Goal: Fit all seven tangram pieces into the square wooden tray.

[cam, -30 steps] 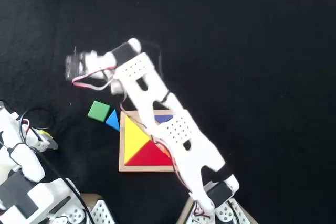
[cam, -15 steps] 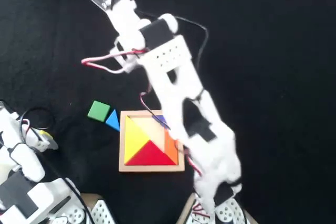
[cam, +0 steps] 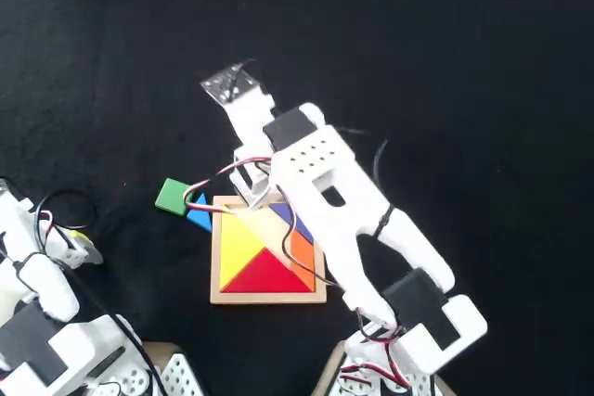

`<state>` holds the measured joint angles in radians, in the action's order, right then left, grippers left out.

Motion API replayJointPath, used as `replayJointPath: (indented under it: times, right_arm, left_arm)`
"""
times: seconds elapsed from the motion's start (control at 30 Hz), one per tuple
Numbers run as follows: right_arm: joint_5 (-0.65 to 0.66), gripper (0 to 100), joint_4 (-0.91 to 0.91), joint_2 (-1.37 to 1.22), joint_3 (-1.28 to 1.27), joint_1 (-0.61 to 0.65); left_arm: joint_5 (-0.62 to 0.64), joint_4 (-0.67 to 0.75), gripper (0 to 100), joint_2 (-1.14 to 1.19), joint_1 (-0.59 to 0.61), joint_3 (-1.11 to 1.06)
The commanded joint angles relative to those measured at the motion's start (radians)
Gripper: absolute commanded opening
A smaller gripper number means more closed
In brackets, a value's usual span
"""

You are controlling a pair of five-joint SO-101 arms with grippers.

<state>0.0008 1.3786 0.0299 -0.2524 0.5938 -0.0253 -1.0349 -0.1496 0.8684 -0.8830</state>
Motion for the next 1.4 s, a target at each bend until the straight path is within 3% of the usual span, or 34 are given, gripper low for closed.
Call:
replayJointPath:
  times: [0.0, 0.3, 0.53, 0.73, 0.9, 1.17, 1.37]
  right_arm:
    - [-0.025, 1.2, -0.011, 0.053, -0.058, 0.031]
    - [-0.028, 1.2, -0.006, 0.062, -0.120, 0.060]
    - [-0.308, 1.2, 0.101, 0.119, -0.073, 0.075]
    - [-0.334, 1.1, 0.098, 0.220, -0.090, 0.077]
    - [-0.347, 1.1, -0.057, 0.226, -0.260, 0.081]
    - [-0.568, 1.2, -0.491, 0.232, -0.575, 0.150]
    - [-0.571, 1.2, -0.534, 0.232, -0.585, 0.158]
  left_arm:
    - [0.009, 0.014, 23, 0.008, 0.010, 0.021]
    - [0.009, 0.014, 23, 0.008, 0.004, 0.022]
    - [0.009, 0.012, 23, 0.008, 0.005, 0.022]
    - [0.009, 0.012, 23, 0.008, 0.005, 0.022]
    - [0.009, 0.012, 23, 0.008, 0.004, 0.022]
    - [0.009, 0.012, 23, 0.008, 0.004, 0.022]
    - [0.009, 0.012, 23, 0.008, 0.004, 0.022]
